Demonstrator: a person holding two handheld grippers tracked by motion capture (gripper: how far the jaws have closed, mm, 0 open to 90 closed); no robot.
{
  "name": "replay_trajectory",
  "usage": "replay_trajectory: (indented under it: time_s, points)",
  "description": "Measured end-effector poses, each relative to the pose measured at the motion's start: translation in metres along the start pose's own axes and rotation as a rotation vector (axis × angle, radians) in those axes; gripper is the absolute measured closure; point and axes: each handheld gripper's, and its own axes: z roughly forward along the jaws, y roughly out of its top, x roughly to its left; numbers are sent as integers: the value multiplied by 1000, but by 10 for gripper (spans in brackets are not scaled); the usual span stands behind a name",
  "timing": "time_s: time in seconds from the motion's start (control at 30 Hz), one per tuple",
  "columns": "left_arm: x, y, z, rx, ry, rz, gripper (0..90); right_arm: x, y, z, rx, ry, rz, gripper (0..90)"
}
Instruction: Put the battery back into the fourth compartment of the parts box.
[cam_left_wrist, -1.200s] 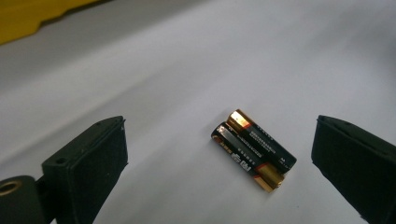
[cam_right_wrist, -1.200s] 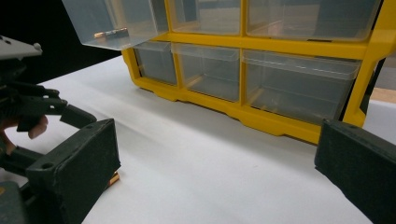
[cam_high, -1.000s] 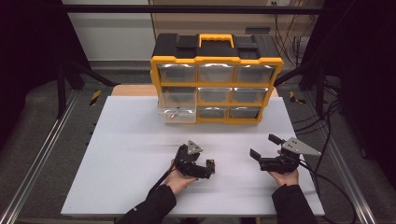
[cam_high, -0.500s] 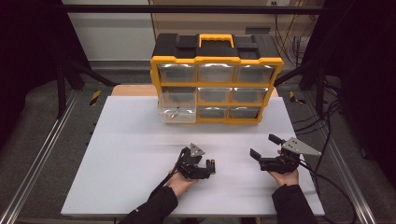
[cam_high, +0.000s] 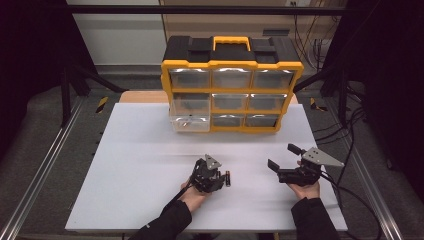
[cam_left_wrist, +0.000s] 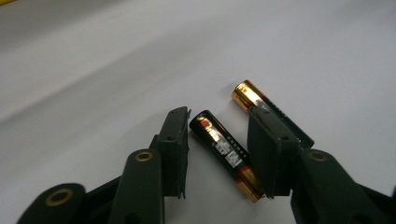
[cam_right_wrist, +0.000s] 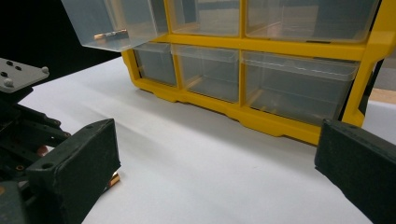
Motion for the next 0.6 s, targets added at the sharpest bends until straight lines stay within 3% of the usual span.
replay_trajectory:
  time_s: [0.27, 0.47, 0.6]
  points:
    - [-2, 2, -1, 18, 16, 0, 652, 0, 0, 0, -1, 1, 2, 3]
    - [-4, 3, -2, 44, 31, 30, 707, 0, 0, 0, -2, 1, 1, 3]
    - [-2, 5, -2, 62, 18, 30, 754, 0, 0, 0, -1, 1, 2, 3]
